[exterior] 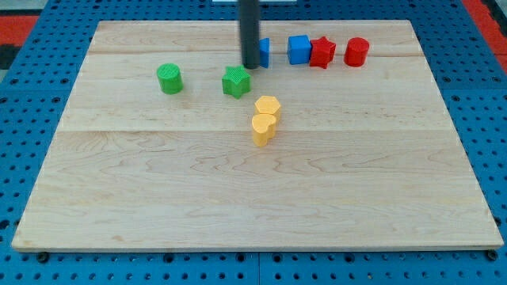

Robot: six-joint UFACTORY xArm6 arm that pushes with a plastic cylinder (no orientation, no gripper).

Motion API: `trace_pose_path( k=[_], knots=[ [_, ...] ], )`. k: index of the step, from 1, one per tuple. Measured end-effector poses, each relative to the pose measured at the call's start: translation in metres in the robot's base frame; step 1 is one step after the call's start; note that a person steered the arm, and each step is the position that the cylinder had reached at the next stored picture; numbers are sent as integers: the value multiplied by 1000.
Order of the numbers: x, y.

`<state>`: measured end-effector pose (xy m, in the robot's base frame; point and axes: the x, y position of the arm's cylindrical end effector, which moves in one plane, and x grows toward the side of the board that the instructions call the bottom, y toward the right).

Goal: Push the yellow heart towards the right side of the board

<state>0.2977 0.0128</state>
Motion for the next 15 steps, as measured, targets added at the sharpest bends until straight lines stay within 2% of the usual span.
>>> trace_pose_path(
  k=[4,5,6,8,9,10,11,12,13,14,15],
  knots=[
    [39,15],
    [72,15],
    [76,-24],
    [71,-6],
    [71,35],
    [105,74],
    [184,74],
    [205,19],
    [191,-35],
    [147,-24],
    [136,0]
  ],
)
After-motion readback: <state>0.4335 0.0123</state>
